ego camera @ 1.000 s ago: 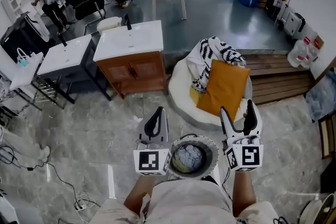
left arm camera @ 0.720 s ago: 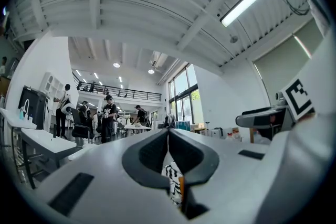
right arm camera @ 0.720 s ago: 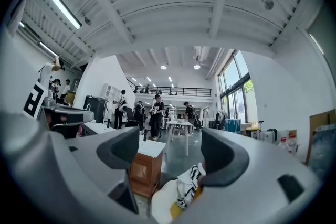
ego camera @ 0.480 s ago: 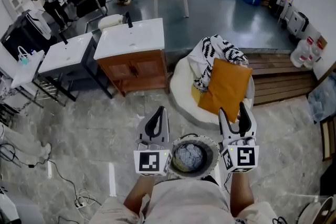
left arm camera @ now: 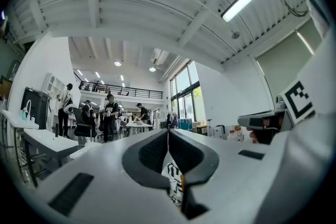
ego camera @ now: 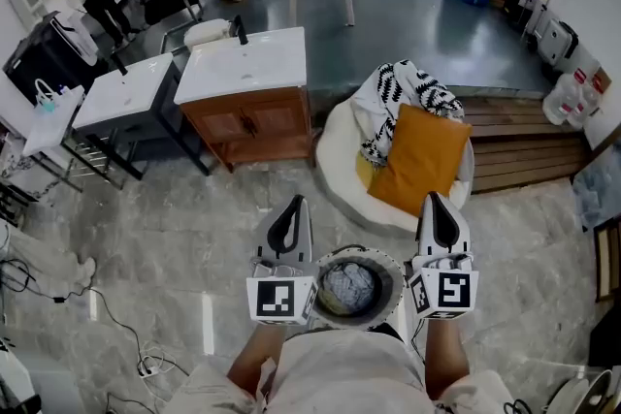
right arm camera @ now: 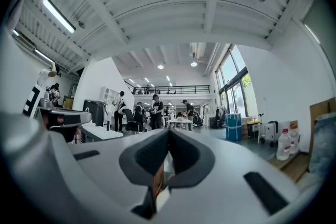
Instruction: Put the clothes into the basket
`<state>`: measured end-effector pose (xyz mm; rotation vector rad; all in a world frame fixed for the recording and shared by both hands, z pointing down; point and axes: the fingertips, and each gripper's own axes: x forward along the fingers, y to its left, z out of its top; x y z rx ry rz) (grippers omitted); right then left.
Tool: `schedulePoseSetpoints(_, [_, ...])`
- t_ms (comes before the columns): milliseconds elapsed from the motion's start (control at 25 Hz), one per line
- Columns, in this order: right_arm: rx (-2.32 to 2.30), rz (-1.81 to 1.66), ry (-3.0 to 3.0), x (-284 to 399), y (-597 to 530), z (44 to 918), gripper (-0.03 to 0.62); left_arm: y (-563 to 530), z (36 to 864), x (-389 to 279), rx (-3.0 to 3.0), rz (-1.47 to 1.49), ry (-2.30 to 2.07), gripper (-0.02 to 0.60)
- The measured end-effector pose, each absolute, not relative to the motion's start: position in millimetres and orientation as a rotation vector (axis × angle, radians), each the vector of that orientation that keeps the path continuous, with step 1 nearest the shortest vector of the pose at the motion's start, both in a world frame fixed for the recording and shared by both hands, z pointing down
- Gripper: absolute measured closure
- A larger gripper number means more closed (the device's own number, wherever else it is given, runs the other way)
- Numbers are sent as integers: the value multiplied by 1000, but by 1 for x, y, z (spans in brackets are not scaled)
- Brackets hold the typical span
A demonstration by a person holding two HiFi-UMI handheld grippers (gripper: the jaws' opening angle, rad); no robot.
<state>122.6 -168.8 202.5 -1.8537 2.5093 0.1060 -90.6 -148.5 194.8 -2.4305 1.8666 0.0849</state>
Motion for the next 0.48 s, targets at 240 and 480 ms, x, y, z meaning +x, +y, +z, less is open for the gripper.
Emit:
schedulePoseSetpoints(240, [-1842,115,2527,125,-176,200,605,-153,195,-84,-2426,73,1866,574])
schedulePoseSetpoints(480, [-1828,137,2541,128,-183,202,605,-159,196,-79,-2421,61,1875,574])
